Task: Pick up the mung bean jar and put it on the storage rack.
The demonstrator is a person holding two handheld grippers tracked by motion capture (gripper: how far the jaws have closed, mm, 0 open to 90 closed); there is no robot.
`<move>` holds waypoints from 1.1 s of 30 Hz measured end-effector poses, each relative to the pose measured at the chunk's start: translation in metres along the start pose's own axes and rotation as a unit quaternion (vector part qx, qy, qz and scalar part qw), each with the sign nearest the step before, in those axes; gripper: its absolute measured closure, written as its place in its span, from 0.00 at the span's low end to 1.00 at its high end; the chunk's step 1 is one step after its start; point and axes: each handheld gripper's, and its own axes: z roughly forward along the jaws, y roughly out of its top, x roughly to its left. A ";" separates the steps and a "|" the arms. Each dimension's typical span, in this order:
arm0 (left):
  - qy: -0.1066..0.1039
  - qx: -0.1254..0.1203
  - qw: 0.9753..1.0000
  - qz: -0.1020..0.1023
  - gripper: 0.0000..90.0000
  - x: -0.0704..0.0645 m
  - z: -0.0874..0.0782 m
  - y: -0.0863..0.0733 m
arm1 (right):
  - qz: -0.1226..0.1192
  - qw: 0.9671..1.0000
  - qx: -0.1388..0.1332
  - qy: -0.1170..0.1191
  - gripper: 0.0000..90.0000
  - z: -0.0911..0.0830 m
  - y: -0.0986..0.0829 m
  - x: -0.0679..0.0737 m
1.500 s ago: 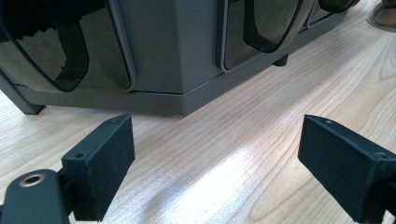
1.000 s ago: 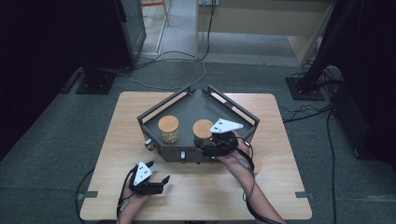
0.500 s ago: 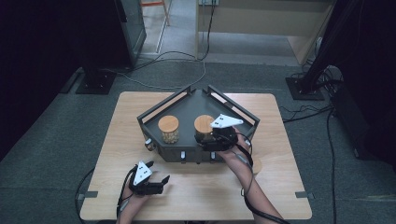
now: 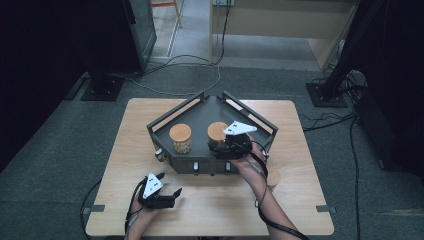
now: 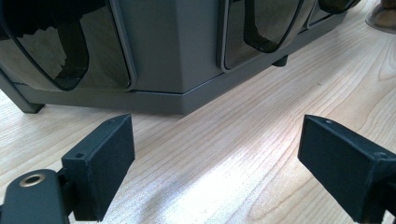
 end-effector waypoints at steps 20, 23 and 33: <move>0.000 0.000 1.000 0.001 0.12 -0.001 0.000 0.000 | 0.008 1.000 0.016 -0.021 0.28 0.022 -0.007 0.002; 0.000 0.001 1.000 0.001 0.12 -0.001 0.000 0.000 | 0.015 1.000 0.013 -0.022 0.28 0.022 -0.008 0.001; 0.001 0.002 1.000 0.001 0.12 -0.001 0.000 0.001 | 0.021 1.000 0.007 -0.019 0.27 0.024 -0.012 -0.002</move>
